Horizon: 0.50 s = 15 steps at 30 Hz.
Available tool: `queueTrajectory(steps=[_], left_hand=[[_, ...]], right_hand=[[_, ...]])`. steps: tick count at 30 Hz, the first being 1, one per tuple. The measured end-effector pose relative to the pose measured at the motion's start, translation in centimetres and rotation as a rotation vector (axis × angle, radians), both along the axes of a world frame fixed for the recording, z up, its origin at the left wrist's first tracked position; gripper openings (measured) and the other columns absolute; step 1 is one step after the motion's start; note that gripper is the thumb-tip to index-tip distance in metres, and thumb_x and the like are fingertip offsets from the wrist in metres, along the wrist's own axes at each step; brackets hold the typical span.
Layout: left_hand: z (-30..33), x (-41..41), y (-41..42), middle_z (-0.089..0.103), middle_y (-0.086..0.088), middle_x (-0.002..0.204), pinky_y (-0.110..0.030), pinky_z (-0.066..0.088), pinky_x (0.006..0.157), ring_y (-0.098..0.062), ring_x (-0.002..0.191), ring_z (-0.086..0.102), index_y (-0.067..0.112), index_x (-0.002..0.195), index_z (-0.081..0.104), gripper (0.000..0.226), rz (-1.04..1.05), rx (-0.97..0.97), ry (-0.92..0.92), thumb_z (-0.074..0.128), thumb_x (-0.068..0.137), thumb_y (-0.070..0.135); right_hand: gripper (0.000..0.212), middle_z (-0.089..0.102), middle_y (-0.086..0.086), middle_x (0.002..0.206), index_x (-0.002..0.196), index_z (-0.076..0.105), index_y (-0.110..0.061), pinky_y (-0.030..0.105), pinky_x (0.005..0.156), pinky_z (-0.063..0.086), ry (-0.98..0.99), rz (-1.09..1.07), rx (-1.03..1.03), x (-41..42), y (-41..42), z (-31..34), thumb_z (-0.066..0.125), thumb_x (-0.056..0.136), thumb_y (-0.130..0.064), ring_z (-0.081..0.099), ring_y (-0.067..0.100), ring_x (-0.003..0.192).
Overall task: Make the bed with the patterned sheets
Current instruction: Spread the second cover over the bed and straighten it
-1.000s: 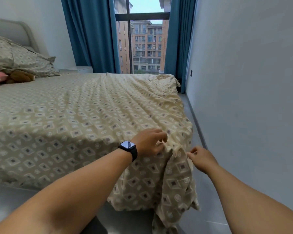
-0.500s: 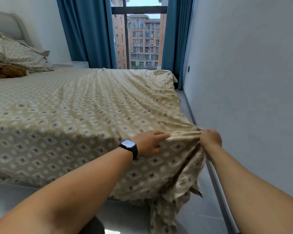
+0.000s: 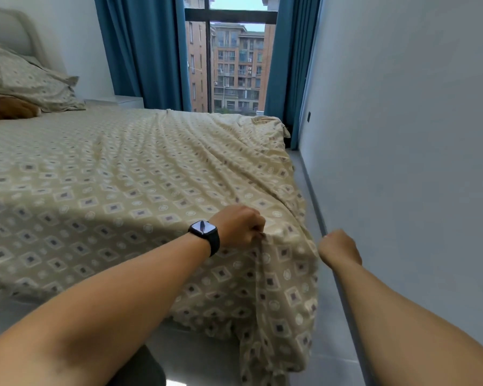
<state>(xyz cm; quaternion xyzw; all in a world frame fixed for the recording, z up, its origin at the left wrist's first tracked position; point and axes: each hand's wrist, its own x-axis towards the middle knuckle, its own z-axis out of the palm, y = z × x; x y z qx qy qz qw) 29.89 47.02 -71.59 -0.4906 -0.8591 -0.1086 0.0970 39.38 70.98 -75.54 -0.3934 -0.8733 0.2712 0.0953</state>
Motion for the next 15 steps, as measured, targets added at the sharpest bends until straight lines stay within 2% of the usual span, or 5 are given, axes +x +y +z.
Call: queueTrajectory(steps=[4, 8, 11, 13, 15], left_hand=[[1.6, 0.3, -0.5, 0.067, 0.006, 0.085, -0.029, 0.045, 0.065, -0.016, 0.074, 0.056, 0.020, 0.086, 0.075, 0.010, -0.031, -0.045, -0.049, 0.070, 0.092, 0.025], [2.7, 0.5, -0.9, 0.071, 0.011, 0.085, -0.025, 0.046, 0.067, -0.012, 0.075, 0.061, 0.025, 0.089, 0.080, 0.008, -0.034, -0.017, -0.025, 0.073, 0.089, 0.022], [2.4, 0.6, -1.3, 0.069, 0.012, 0.091, -0.029, 0.049, 0.071, -0.011, 0.083, 0.061, 0.027, 0.095, 0.078, 0.009, -0.022, -0.089, -0.023, 0.070, 0.092, 0.028], [2.1, 0.7, -1.5, 0.063, 0.014, 0.095, -0.030, 0.049, 0.069, -0.012, 0.087, 0.060, 0.028, 0.100, 0.072, 0.009, 0.001, -0.097, 0.013, 0.067, 0.093, 0.033], [1.8, 0.5, -2.1, 0.055, 0.014, 0.097, -0.028, 0.041, 0.062, -0.013, 0.086, 0.058, 0.028, 0.104, 0.060, 0.020, 0.102, -0.074, 0.054, 0.067, 0.091, 0.042]], right_hand=[[0.017, 0.066, 0.003, 0.095, 0.096, 0.062, -0.018, 0.033, 0.071, 0.046, 0.265, 0.383, -0.005, -0.8, -2.4, 3.0, 0.054, 0.099, -0.033, 0.061, 0.026, 0.091], [0.031, 0.066, -0.005, 0.086, 0.085, 0.065, -0.024, 0.031, 0.067, 0.047, -0.064, 0.849, -0.011, -0.2, -5.6, 4.7, 0.071, 0.083, -0.054, 0.061, 0.014, 0.080], [0.045, 0.069, -0.004, 0.094, 0.094, 0.071, -0.025, 0.038, 0.080, 0.057, -0.357, 0.868, 0.198, 0.0, -7.1, 2.8, 0.071, 0.075, -0.065, 0.065, 0.018, 0.086], [0.026, 0.066, 0.000, 0.106, 0.100, 0.070, -0.025, 0.040, 0.079, 0.056, -0.301, 0.794, 0.429, -0.2, -7.8, 2.3, 0.059, 0.089, -0.046, 0.065, 0.024, 0.091], [0.027, 0.062, 0.004, 0.115, 0.107, 0.070, -0.027, 0.035, 0.076, 0.049, -0.210, 0.752, 0.440, -0.3, -7.7, 3.2, 0.048, 0.093, -0.032, 0.062, 0.028, 0.098]])
